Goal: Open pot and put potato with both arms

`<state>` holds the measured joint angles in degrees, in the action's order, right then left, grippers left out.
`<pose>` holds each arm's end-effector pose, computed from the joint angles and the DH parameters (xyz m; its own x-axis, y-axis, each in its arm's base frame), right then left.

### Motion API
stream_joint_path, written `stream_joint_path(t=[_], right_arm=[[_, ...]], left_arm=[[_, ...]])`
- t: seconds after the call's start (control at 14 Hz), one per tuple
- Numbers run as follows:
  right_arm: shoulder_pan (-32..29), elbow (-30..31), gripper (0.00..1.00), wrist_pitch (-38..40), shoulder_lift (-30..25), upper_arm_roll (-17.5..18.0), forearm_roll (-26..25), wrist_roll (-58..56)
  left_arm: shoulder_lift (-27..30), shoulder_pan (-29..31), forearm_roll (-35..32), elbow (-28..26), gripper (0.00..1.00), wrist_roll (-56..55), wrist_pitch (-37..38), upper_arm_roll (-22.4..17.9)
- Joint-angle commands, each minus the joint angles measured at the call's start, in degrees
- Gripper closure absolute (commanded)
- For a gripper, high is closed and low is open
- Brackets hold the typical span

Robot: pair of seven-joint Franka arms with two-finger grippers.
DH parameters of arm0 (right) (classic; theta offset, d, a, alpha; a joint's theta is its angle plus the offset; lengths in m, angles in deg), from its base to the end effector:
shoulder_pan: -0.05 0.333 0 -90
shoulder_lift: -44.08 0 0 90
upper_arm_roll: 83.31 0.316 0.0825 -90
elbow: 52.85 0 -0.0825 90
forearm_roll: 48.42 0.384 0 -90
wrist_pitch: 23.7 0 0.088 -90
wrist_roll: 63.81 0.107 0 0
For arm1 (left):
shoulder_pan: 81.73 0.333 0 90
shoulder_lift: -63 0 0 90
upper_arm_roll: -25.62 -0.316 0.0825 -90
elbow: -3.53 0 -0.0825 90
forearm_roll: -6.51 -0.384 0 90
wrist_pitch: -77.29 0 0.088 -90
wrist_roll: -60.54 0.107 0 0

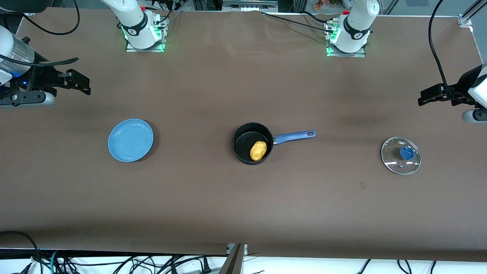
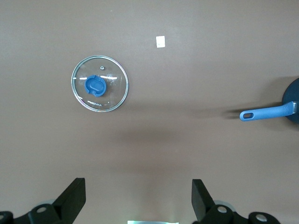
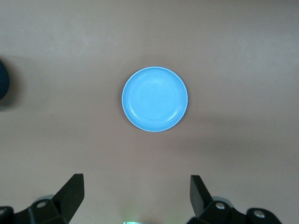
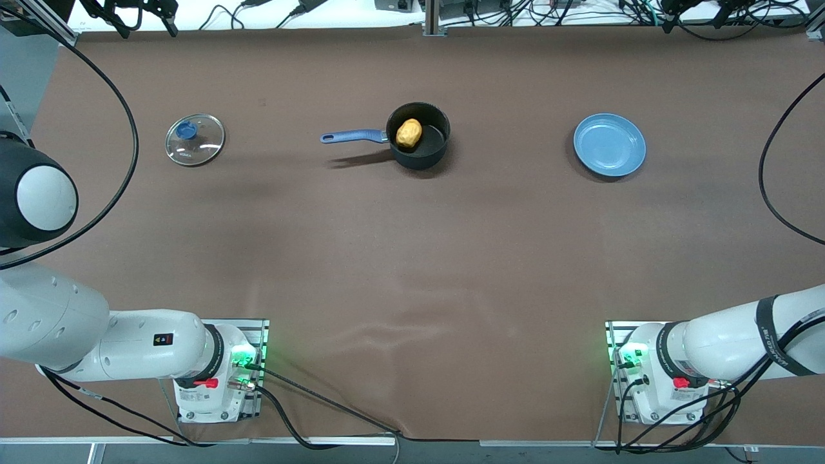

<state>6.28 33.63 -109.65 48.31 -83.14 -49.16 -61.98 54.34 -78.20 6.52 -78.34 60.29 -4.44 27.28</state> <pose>0.5660 0.0620 0.6059 0.9935 0.0784 -0.0825 0.0799 -0.9967 0.0153 0.5841 0.0204 0.5928 0.9876 0.0362 -0.1529 0.0373 -0.9993 0.0039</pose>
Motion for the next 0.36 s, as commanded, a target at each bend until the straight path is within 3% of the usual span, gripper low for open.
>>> stream_joint_path(t=[0.0,0.29], right_arm=[[-1.13,-2.38,0.00,0.44,0.61,1.15,-0.14,-0.60],[-1.13,-2.46,0.00,0.44,0.61,1.15,-2.16,-0.86]], left_arm=[[-1.62,-0.46,-0.90,2.50,0.00,-0.27,1.41,0.10],[-4.35,-0.37,-0.98,7.60,0.00,-0.45,1.67,0.10]])
